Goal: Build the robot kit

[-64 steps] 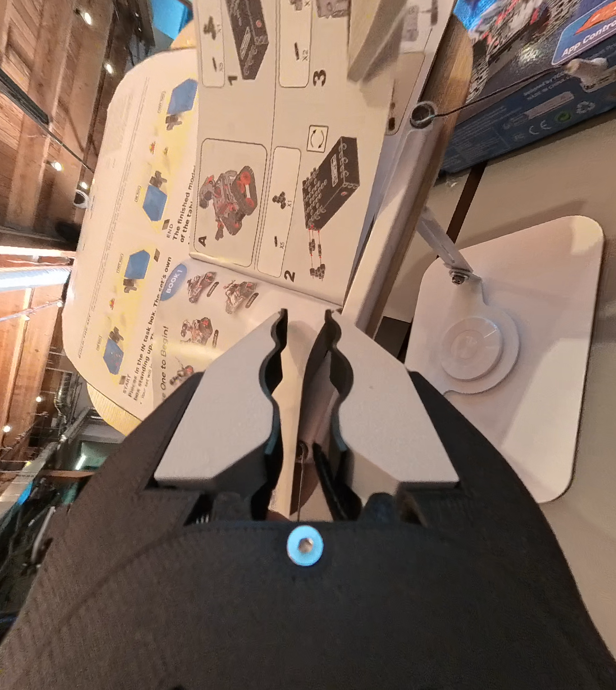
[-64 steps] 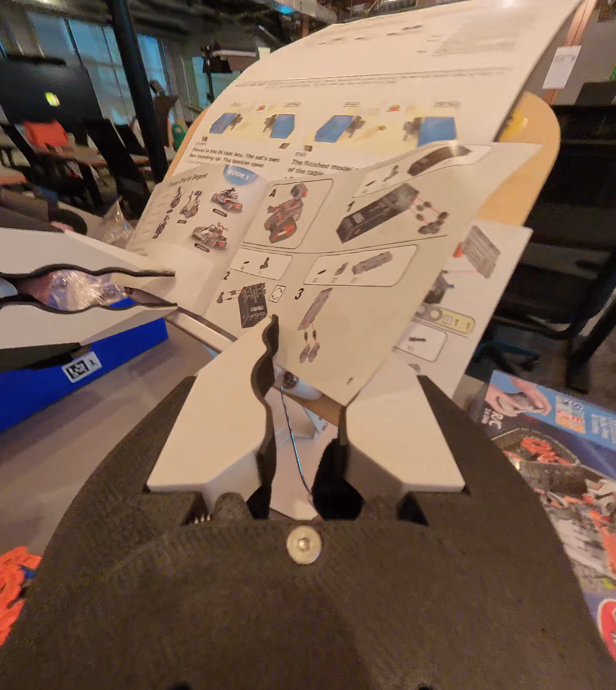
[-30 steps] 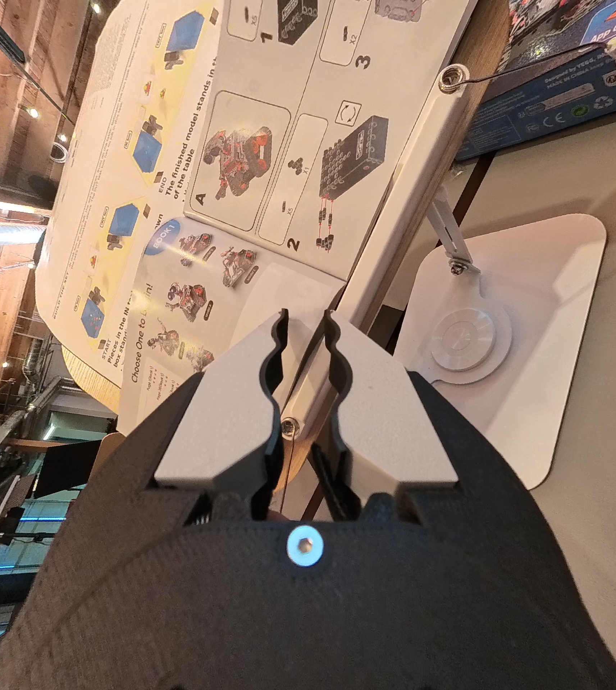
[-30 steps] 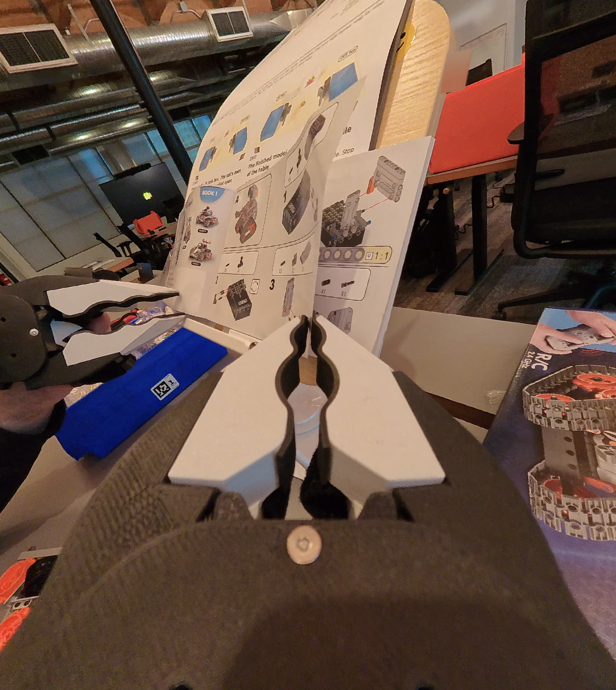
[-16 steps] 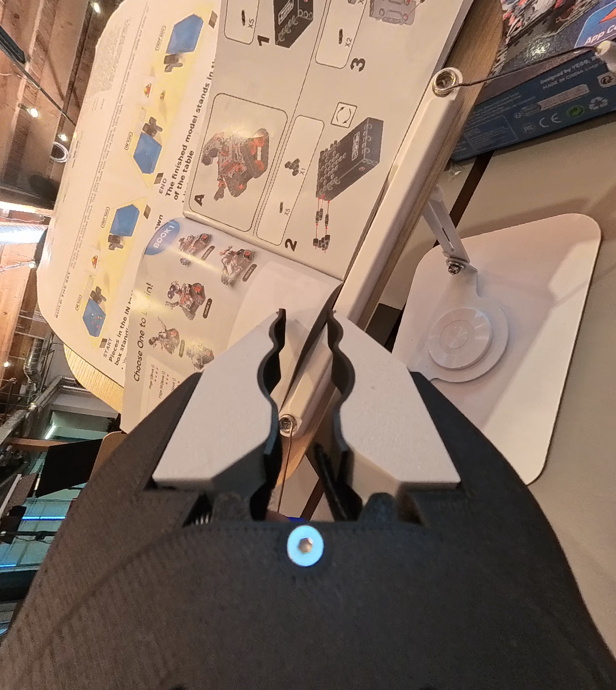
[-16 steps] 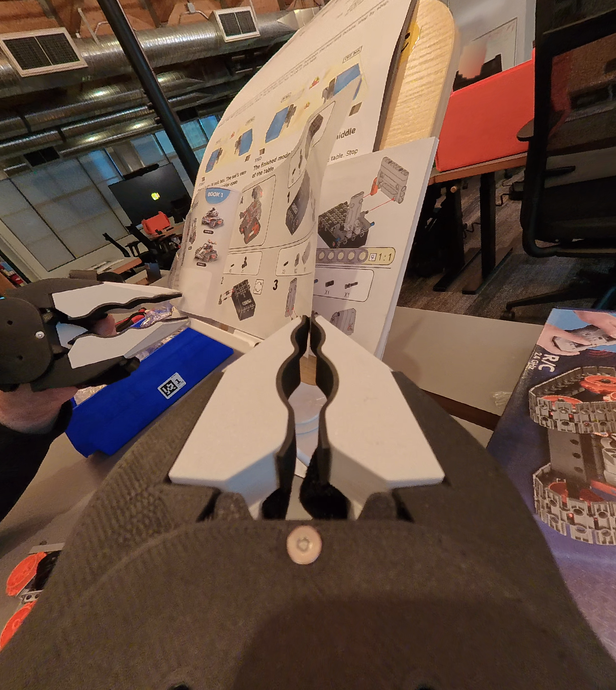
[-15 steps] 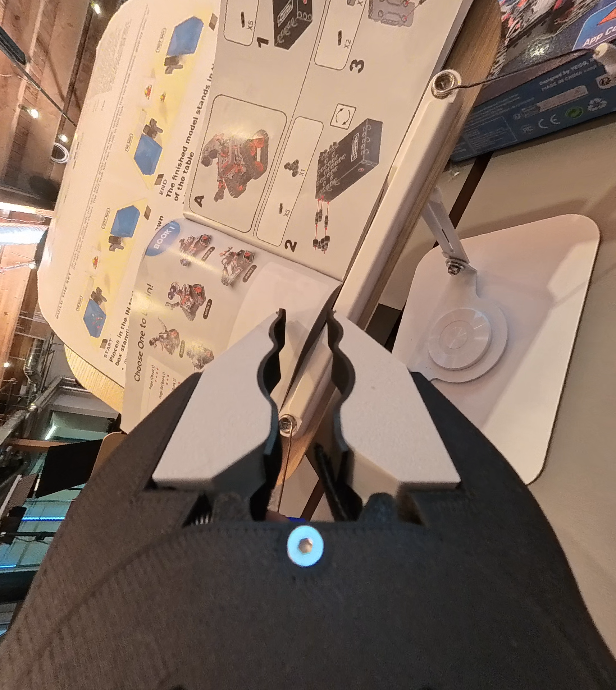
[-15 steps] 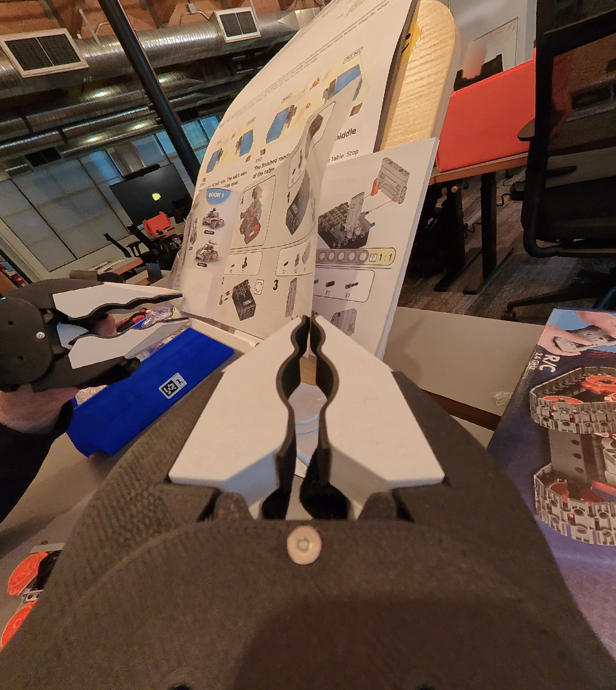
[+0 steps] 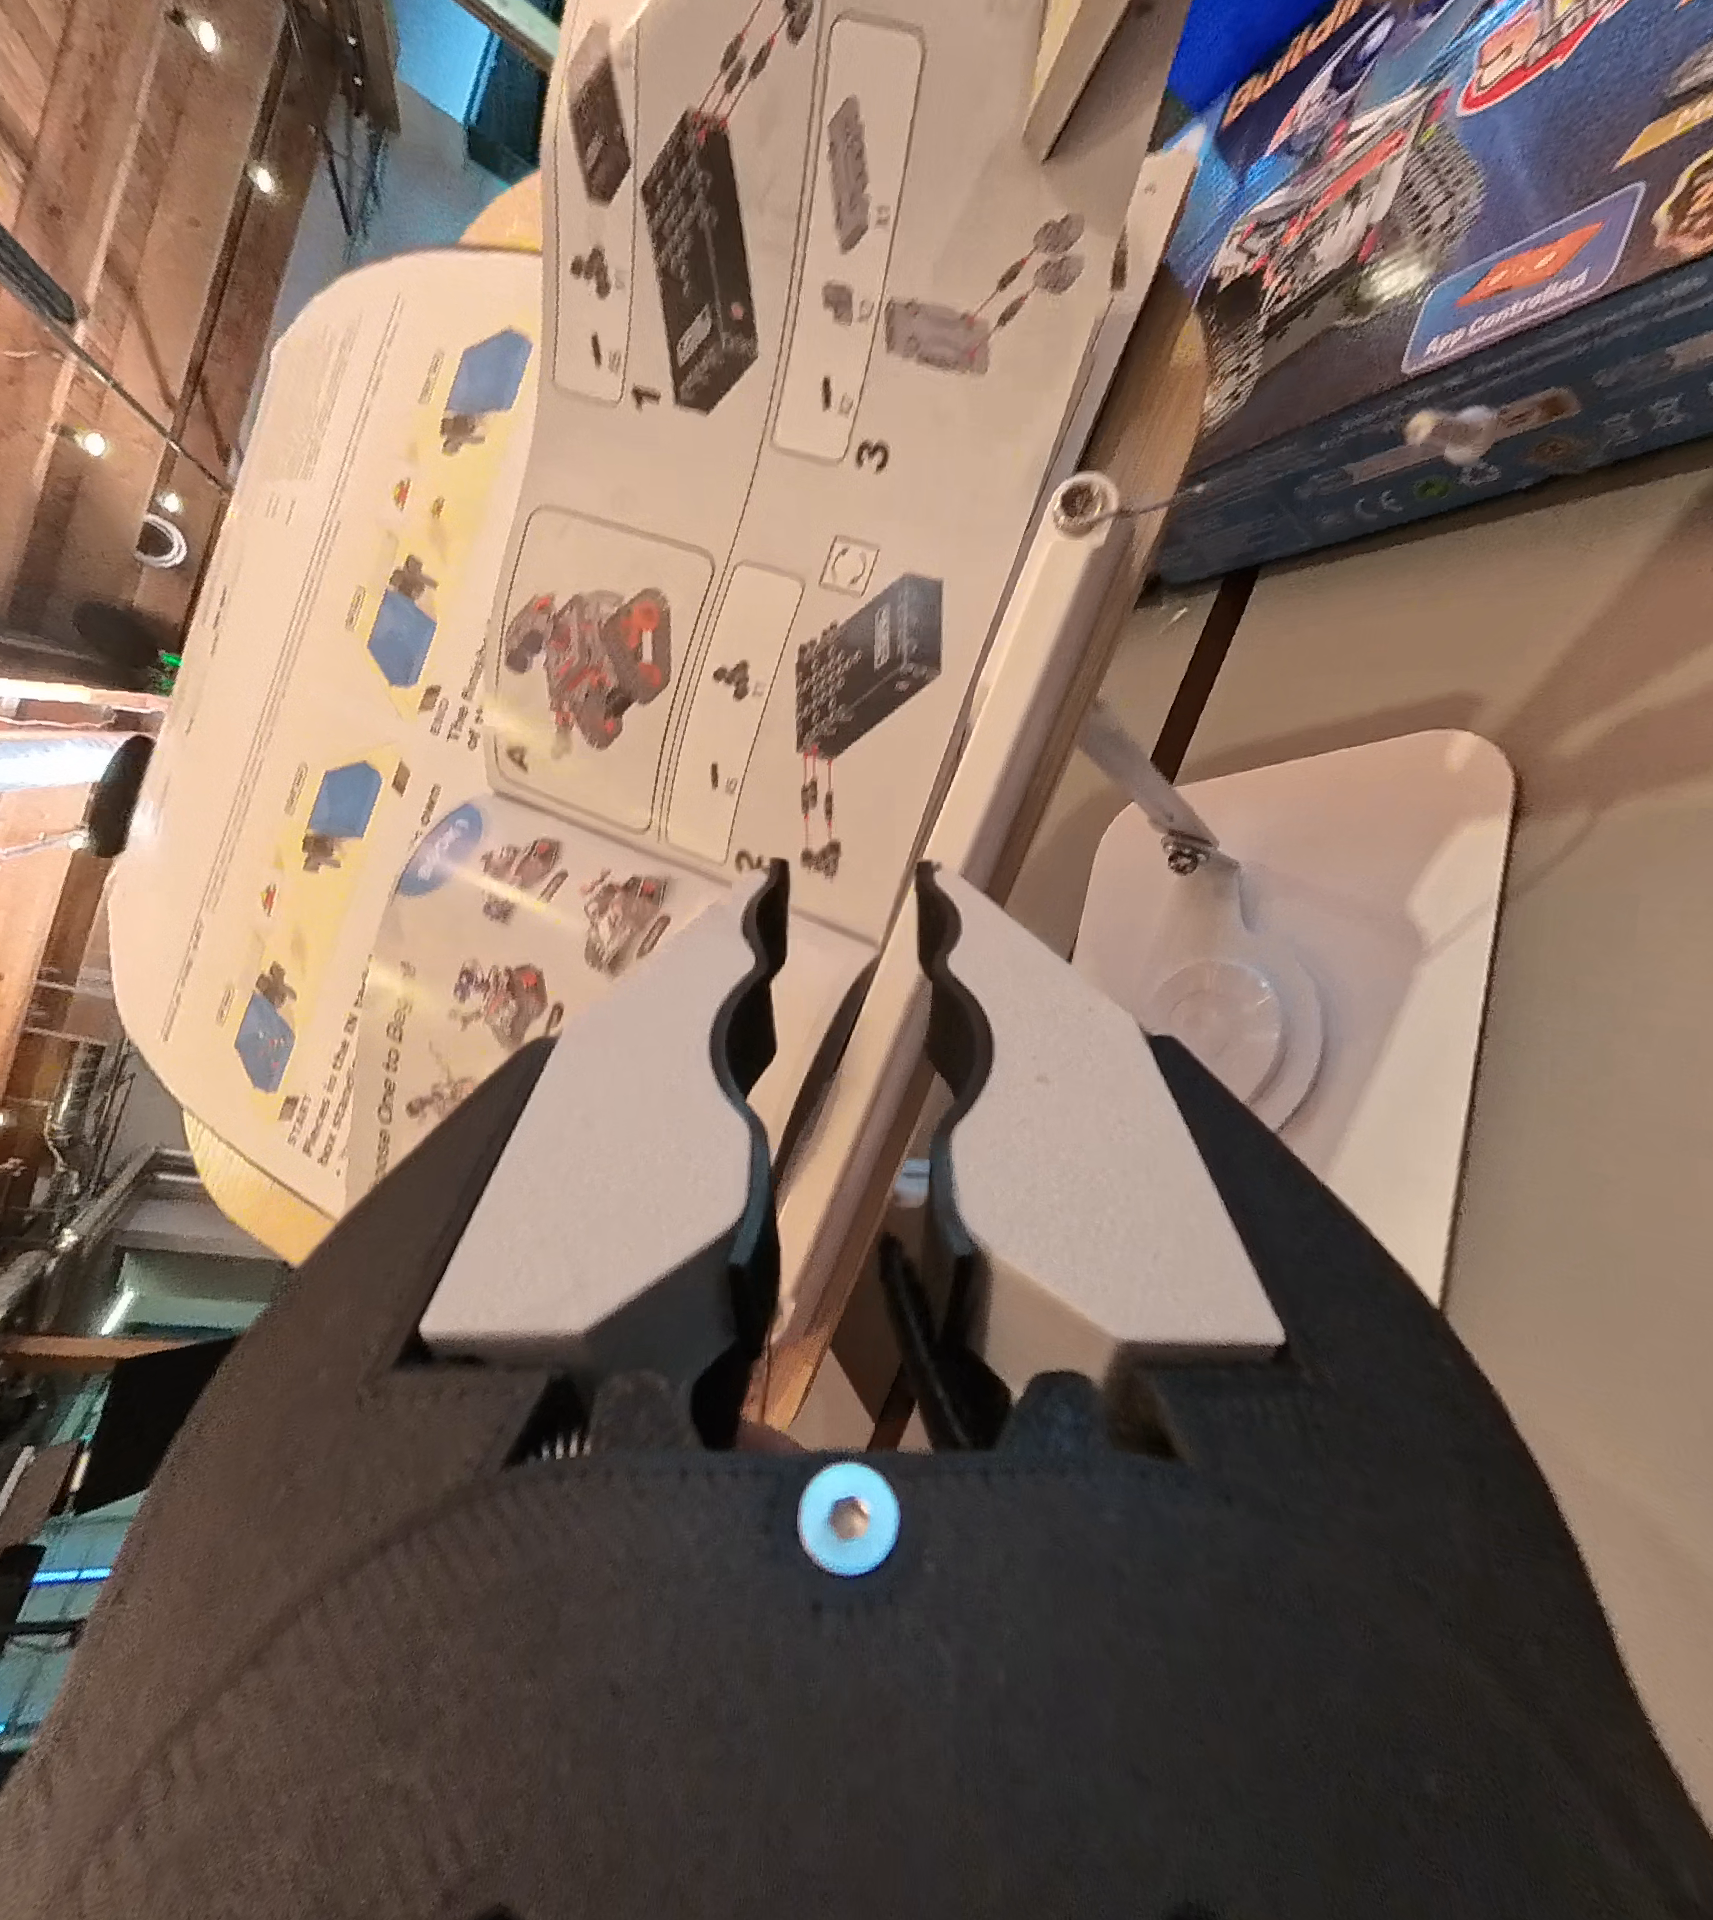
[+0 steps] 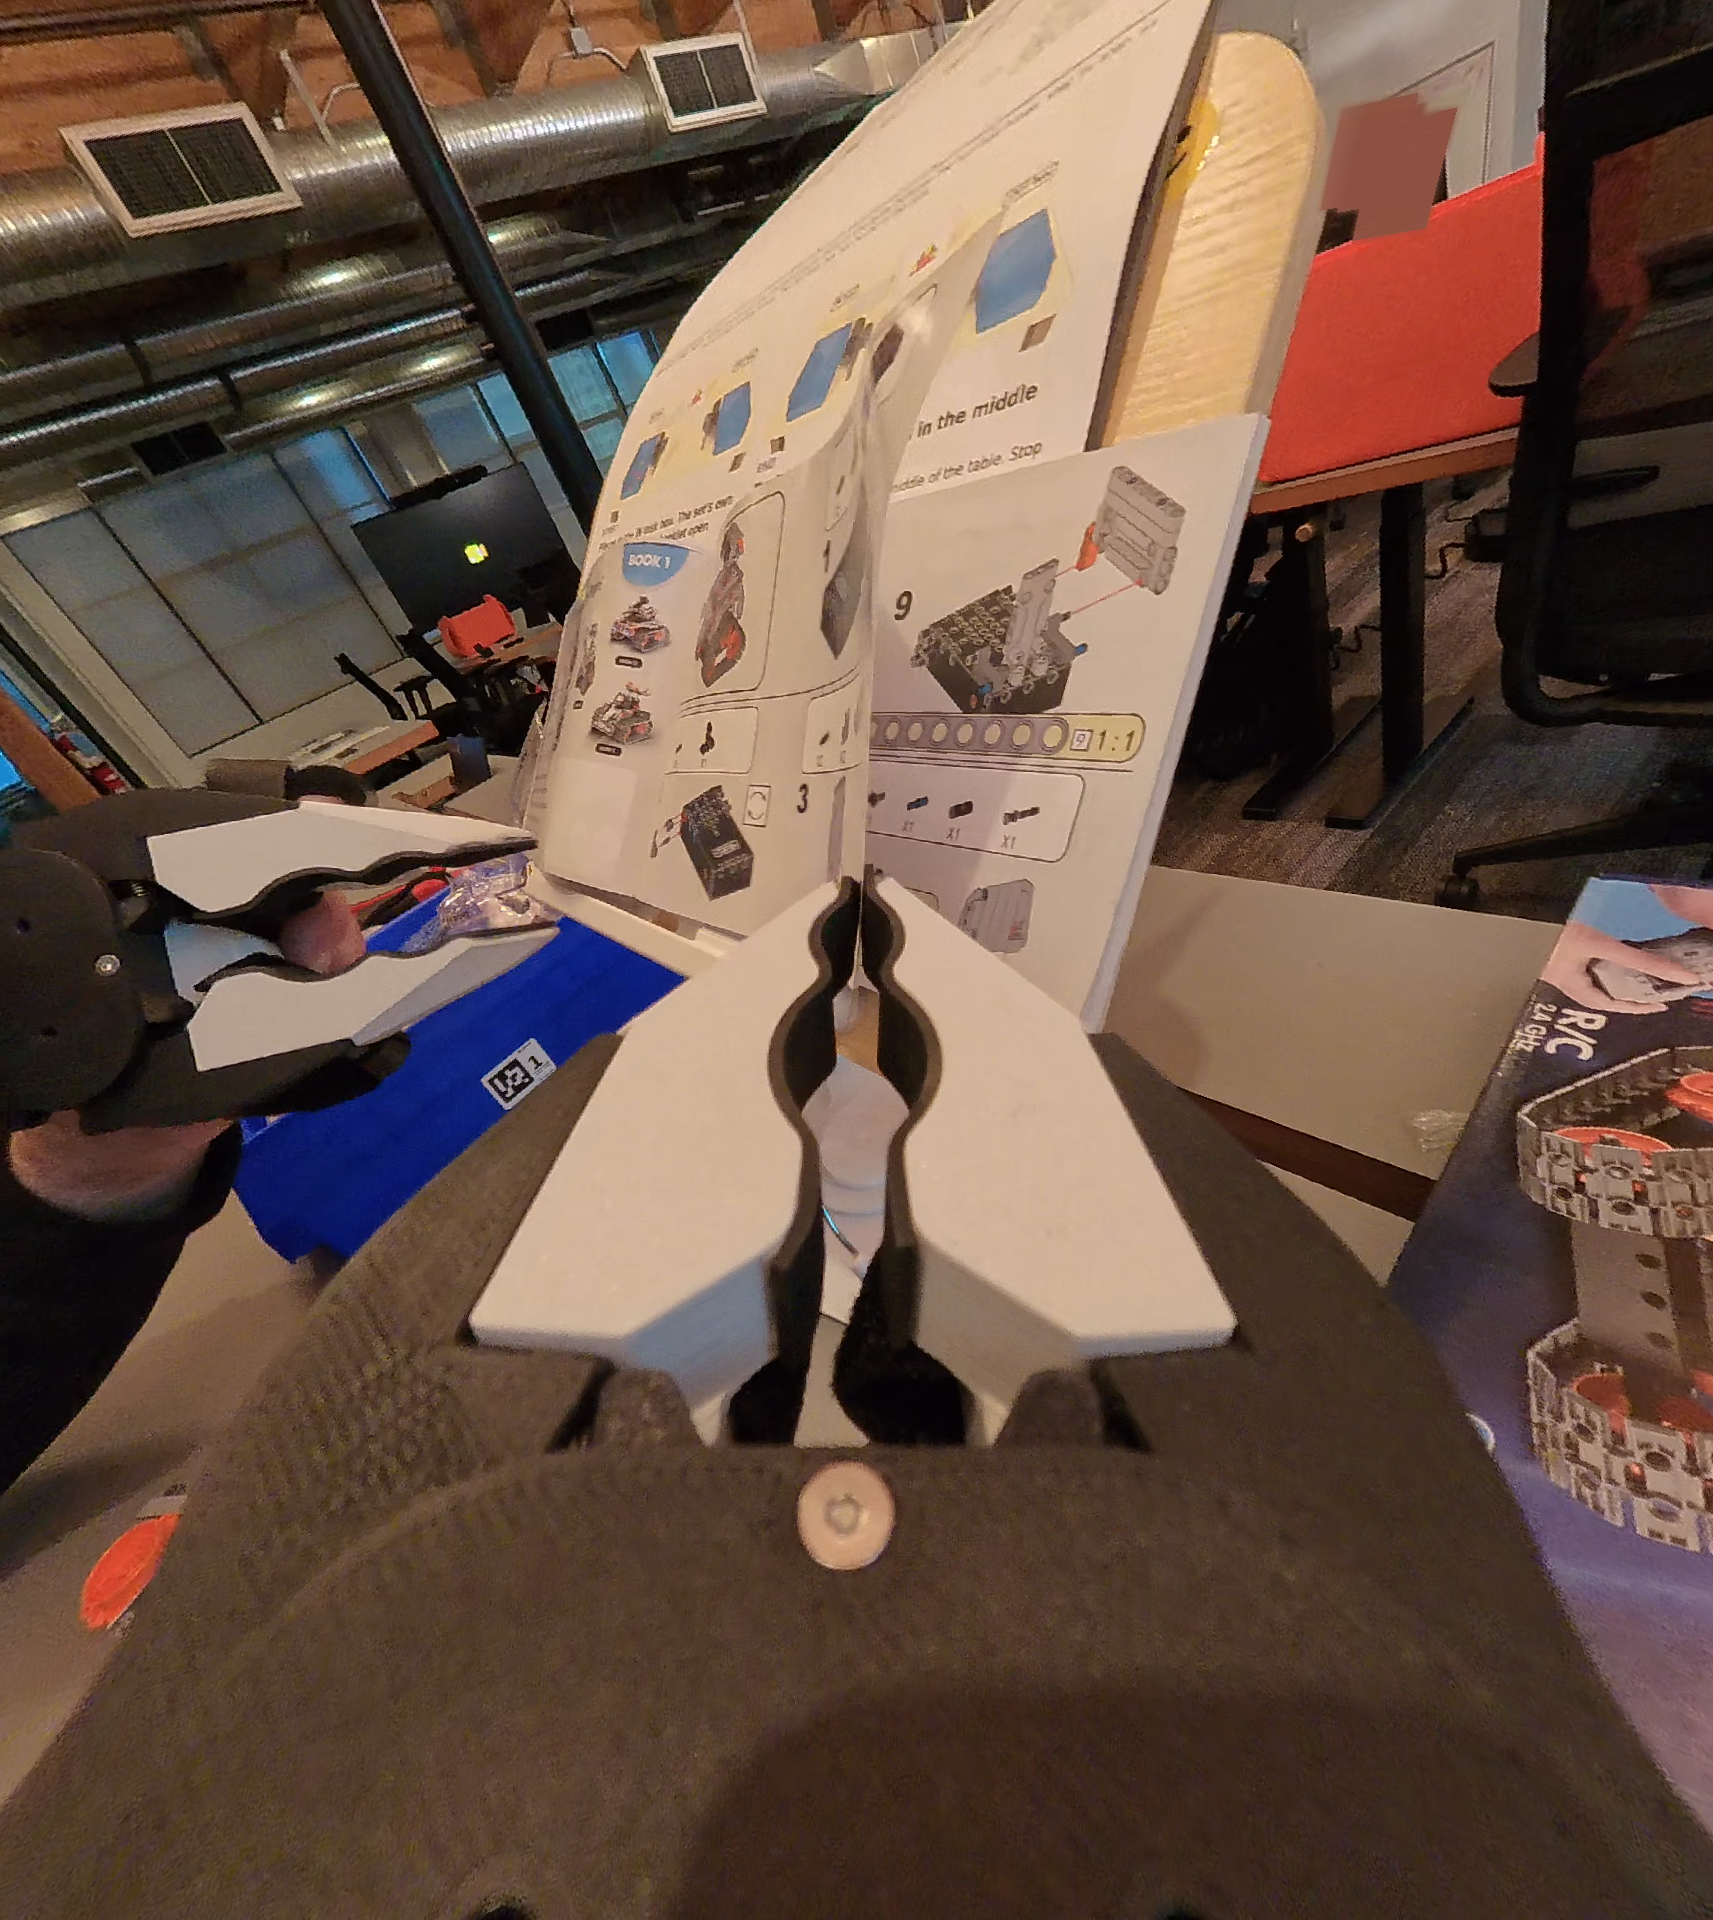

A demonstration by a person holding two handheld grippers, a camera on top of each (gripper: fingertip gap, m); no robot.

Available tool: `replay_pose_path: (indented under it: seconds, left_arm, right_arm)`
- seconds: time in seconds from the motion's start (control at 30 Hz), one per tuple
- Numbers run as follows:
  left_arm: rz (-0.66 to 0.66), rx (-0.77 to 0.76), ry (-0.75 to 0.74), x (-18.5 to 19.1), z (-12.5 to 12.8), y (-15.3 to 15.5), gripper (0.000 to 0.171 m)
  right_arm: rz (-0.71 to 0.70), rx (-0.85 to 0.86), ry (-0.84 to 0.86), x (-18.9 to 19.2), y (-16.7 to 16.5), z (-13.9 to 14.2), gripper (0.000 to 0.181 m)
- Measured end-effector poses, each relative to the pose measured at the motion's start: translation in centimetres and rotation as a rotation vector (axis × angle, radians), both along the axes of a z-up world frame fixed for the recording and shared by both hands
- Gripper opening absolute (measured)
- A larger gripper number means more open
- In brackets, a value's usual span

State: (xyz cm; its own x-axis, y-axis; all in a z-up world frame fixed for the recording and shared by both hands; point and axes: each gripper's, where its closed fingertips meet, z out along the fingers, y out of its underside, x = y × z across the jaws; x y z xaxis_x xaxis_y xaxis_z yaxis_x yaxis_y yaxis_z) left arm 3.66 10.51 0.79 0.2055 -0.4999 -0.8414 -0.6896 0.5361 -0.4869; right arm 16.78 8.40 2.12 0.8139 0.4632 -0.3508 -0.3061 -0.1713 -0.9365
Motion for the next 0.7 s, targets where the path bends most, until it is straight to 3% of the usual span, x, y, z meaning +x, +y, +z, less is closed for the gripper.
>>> replay_pose_path:
  seconds: [0.37,0.47,0.57,0.7]
  left_arm:
    - [-0.041,0.008,-0.098,5.9,0.9,-2.8,0.044]
    - [-0.036,-0.005,-0.16,6.3,1.4,-3.0,0.039]
    - [-0.027,-0.011,-0.247,5.8,2.3,-2.8,0.015]
    - [-0.055,0.002,-0.283,4.8,2.6,-3.1,0.0]
  right_arm:
    - [0.181,0.075,0.047,-5.6,-2.5,4.1,0.0]
    - [0.249,0.09,0.058,-7.9,-3.4,5.0,0.0]
    - [0.294,0.095,0.066,-9.5,-4.0,5.4,0.0]
    - [0.342,0.093,0.078,-11.4,-4.4,5.5,0.002]
